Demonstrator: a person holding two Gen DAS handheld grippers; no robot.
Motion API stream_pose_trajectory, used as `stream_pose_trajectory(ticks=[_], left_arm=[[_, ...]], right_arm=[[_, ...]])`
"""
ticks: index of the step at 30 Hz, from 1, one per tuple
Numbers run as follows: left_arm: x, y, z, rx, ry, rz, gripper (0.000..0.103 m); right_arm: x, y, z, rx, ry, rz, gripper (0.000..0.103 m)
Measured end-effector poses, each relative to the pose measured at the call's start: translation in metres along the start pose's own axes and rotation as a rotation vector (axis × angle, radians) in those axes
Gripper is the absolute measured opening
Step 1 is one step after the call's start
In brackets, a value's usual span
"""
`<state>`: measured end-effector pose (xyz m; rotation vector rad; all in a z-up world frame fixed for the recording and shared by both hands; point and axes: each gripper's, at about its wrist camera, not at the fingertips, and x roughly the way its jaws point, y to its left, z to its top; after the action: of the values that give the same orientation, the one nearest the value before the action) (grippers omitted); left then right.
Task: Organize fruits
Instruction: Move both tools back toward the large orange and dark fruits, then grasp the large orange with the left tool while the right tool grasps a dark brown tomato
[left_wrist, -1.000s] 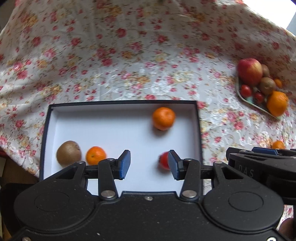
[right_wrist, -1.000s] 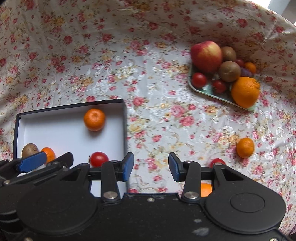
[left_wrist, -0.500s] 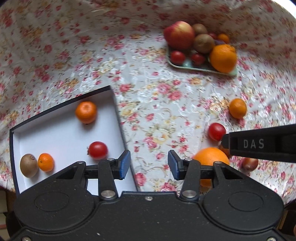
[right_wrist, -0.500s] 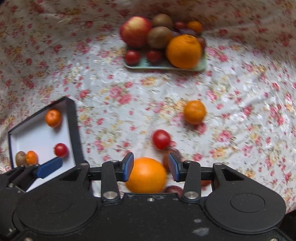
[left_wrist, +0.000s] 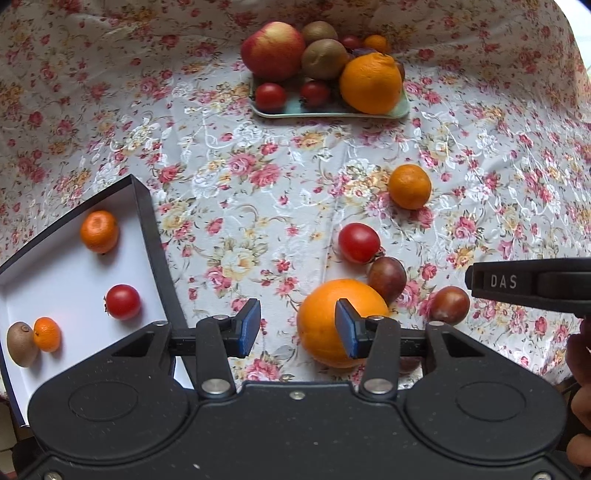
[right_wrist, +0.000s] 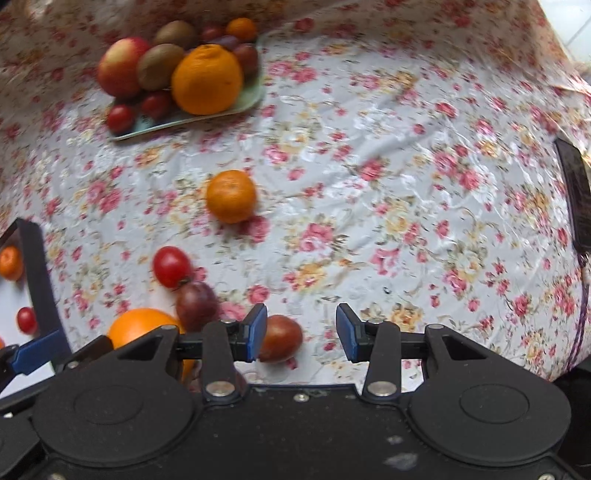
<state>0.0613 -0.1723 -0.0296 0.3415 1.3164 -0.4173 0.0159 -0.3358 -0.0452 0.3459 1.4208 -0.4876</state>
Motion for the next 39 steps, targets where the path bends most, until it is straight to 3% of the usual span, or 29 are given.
stream_pose_trajectory(ticks=[10, 20, 26, 39], left_arm=[[0.002, -0.006, 0.000, 0.011, 0.001, -0.009, 0.054], [-0.002, -0.003, 0.001, -0.006, -0.012, -0.076, 0.053], [0.000, -0.004, 0.001, 0.001, -0.006, -0.076, 0.053], [-0.001, -0.006, 0.001, 0.008, -0.003, -0.092, 0.053]], right_arm=[[0.013, -0.004, 0.000, 0.045, 0.057, 0.096, 0.044], [0.032, 0.004, -0.004, 0.077, 0.109, 0.104, 0.044], [0.037, 0.008, -0.008, 0.136, 0.095, 0.106, 0.044], [0.047, 0.014, -0.009, 0.103, 0.114, 0.080, 0.038]])
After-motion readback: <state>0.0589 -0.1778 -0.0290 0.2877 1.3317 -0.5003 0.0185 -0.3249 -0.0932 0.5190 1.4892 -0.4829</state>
